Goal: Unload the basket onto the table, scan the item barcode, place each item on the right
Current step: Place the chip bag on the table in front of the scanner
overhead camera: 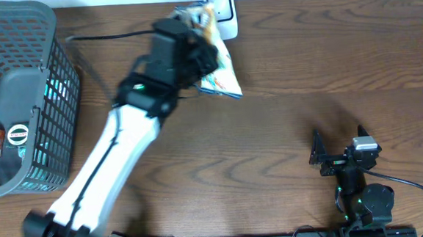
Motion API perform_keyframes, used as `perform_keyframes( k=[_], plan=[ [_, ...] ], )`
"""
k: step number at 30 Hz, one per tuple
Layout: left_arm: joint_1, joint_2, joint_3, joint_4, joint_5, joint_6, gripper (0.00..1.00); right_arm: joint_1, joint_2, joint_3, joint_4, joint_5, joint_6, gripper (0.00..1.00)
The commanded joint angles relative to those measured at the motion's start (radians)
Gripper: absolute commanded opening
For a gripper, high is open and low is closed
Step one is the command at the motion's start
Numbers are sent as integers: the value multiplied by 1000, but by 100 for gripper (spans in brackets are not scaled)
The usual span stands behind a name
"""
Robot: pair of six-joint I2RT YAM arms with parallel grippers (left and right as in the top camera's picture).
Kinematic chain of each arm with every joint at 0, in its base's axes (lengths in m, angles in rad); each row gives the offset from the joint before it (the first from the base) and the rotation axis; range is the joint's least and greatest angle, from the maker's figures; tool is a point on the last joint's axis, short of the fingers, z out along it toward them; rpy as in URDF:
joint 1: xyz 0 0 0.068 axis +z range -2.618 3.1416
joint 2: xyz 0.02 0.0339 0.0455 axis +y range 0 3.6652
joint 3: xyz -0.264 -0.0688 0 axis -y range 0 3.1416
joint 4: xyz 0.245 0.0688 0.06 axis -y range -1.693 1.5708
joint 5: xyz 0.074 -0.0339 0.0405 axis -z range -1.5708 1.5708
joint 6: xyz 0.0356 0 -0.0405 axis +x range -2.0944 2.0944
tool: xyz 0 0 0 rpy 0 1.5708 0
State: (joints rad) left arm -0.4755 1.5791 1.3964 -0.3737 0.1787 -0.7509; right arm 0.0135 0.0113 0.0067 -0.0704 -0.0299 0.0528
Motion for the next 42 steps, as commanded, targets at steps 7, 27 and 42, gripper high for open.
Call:
perform_keyframes(
  k=[7, 27, 42],
  plan=[
    [-82, 261, 13, 150, -214, 70, 12, 9, -5, -1, -4, -6, 14, 99],
    [-15, -9, 13, 165, -215, 430, 98, 9, -5, -1, -5, -6, 14, 99],
    [430, -402, 13, -74, -217, 649, 98, 9, -5, -1, -4, -6, 14, 99]
  ],
)
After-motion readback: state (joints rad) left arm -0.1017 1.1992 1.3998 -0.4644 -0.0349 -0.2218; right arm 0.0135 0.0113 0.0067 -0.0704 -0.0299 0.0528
